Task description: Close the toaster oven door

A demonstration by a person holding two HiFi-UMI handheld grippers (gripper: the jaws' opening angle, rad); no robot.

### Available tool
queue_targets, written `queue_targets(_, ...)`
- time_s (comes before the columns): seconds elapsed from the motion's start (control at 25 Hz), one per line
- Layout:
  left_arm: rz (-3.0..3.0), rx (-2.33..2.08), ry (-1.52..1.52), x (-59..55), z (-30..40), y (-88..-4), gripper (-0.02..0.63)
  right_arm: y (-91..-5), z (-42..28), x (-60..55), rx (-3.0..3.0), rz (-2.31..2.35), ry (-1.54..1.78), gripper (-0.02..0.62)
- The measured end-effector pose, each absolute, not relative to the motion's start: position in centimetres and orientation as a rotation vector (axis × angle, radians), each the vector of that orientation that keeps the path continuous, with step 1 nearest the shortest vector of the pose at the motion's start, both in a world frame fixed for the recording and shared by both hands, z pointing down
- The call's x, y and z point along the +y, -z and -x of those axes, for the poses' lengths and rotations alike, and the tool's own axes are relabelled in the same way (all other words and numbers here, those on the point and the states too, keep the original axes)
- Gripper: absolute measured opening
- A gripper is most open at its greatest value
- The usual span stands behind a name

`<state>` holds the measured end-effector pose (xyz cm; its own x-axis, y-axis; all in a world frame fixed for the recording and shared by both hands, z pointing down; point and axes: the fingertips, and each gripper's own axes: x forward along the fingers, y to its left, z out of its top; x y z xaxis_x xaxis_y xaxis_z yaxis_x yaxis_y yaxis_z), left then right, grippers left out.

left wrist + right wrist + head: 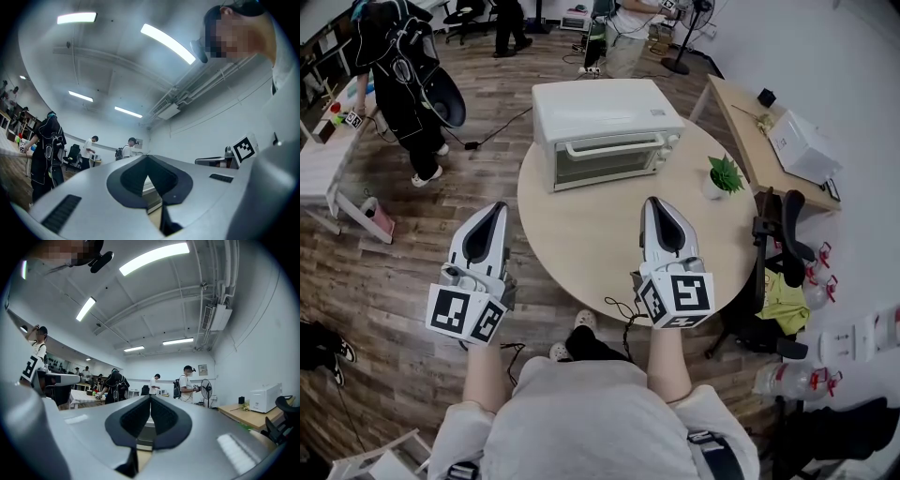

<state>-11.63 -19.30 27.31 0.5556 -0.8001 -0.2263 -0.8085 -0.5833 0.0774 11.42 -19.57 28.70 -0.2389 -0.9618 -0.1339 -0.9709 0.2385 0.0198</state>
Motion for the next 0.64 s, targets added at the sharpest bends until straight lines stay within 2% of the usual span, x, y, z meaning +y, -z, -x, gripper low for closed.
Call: queue_targets(0.64,2.750,1.424,-0.382,-18.0,12.3,-28.1,0.008,-29.3,-11.0,-18.1,2.388,1.880,-0.119,0.011)
